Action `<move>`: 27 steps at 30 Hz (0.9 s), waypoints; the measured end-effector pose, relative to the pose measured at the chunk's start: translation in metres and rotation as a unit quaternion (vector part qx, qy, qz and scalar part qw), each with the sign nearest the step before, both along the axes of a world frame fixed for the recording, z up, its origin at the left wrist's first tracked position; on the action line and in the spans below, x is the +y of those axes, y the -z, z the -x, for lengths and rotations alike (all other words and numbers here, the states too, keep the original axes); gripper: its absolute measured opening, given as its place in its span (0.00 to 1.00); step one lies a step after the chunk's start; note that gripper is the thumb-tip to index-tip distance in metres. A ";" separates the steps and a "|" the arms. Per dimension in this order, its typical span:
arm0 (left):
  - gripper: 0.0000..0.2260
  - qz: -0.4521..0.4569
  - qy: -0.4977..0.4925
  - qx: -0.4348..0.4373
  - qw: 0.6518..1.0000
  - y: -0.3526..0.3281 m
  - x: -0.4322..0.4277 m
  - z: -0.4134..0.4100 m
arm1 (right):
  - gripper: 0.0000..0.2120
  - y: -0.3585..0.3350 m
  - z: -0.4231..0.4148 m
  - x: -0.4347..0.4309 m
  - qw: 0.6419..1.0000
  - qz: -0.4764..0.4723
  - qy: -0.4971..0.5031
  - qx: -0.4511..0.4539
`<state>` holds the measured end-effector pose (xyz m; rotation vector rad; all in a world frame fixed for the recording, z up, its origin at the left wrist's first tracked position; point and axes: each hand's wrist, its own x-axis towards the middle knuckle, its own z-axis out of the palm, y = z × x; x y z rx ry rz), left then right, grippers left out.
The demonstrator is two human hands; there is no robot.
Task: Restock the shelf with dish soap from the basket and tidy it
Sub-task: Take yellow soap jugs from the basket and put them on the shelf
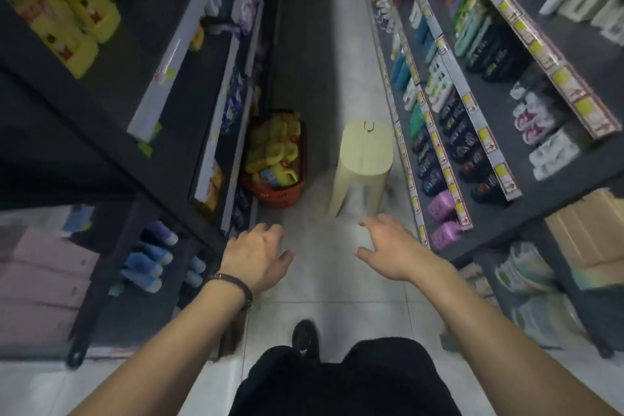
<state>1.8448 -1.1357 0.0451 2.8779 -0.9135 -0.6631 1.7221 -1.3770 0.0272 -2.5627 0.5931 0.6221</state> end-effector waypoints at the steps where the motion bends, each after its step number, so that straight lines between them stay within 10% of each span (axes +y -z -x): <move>1: 0.20 0.001 -0.001 0.001 1.000 -0.001 -0.009 -0.019 | 0.33 -0.002 -0.018 -0.008 1.000 -0.003 0.003 -0.004; 27: 0.20 -0.013 -0.170 0.045 0.984 0.025 -0.216 -0.380 | 0.31 0.048 -0.449 -0.252 0.991 -0.059 -0.116 -0.001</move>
